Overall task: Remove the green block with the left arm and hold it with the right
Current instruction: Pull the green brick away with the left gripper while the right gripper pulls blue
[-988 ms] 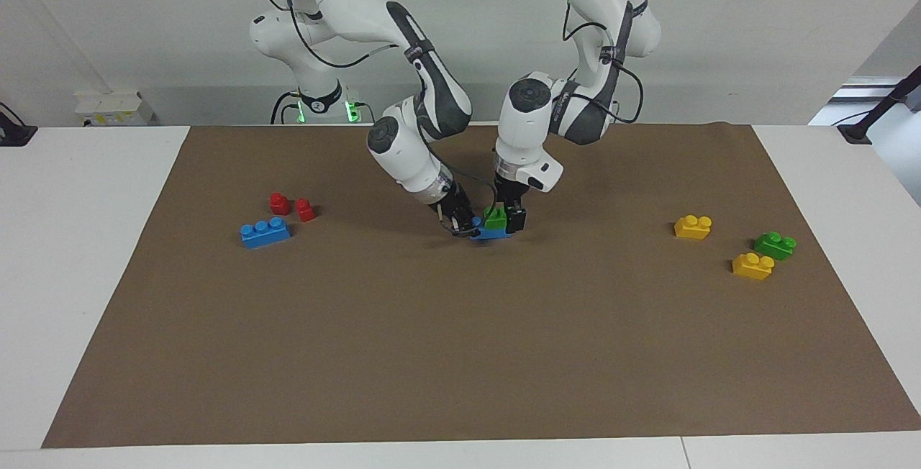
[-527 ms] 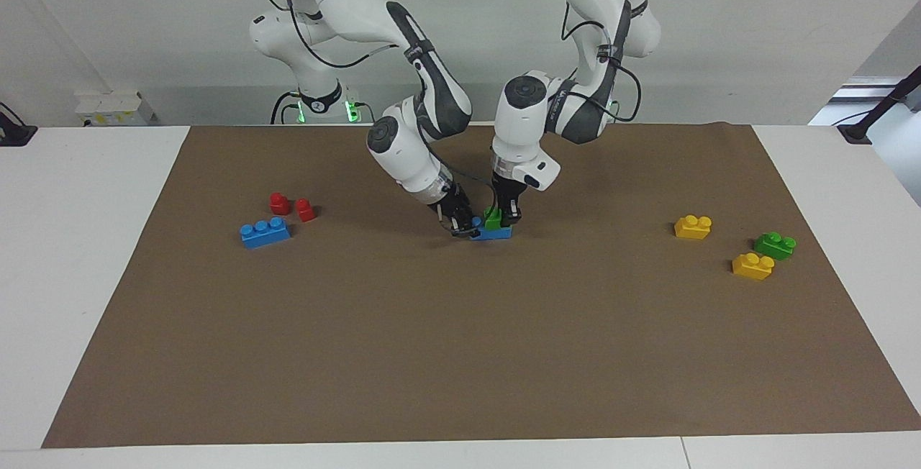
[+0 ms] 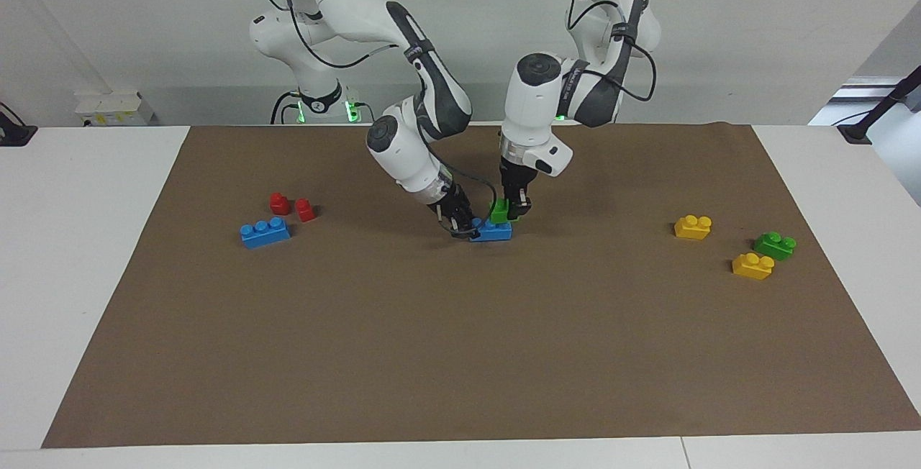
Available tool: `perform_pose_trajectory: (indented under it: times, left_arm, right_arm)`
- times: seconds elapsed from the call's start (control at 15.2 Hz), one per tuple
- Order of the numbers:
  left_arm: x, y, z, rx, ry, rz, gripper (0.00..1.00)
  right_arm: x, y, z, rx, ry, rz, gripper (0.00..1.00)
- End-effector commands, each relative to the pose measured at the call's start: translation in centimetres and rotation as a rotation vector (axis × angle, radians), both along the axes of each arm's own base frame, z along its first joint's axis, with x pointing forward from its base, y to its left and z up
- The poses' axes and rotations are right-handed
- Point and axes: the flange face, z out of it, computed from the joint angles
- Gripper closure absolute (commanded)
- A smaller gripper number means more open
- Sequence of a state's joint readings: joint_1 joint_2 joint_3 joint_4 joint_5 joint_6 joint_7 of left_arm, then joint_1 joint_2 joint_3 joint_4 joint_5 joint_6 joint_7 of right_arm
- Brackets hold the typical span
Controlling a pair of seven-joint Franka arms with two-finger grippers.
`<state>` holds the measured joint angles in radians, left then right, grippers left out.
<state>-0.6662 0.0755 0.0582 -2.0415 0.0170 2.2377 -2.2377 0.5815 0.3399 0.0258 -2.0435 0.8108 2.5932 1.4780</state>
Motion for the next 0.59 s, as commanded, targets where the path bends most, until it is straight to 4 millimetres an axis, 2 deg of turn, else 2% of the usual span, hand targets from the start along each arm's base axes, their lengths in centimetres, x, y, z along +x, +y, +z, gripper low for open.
perform_pose_trajectory:
  times: [0.0, 0.13, 0.26, 0.53]
  left_arm:
    - [1.2, 3.8, 3.6, 0.022, -0.006, -0.043, 1.00]
    - [3.2, 7.1, 4.6, 0.041, -0.005, -0.116, 1.00]
    - [5.0, 11.4, 4.1, 0.065, -0.001, -0.221, 1.00]
    - [8.3, 21.8, 3.8, 0.095, -0.012, -0.361, 1.00]
  right_arm:
    - [2.4, -2.3, 2.1, 0.056, 0.021, -0.001, 1.00]
    - [4.7, -5.7, 4.1, 0.090, 0.039, 0.038, 1.00]
    - [6.3, -10.2, 5.5, 0.111, 0.046, 0.089, 1.00]
    - [8.4, -23.7, 5.4, 0.073, 0.022, 0.208, 1.00]
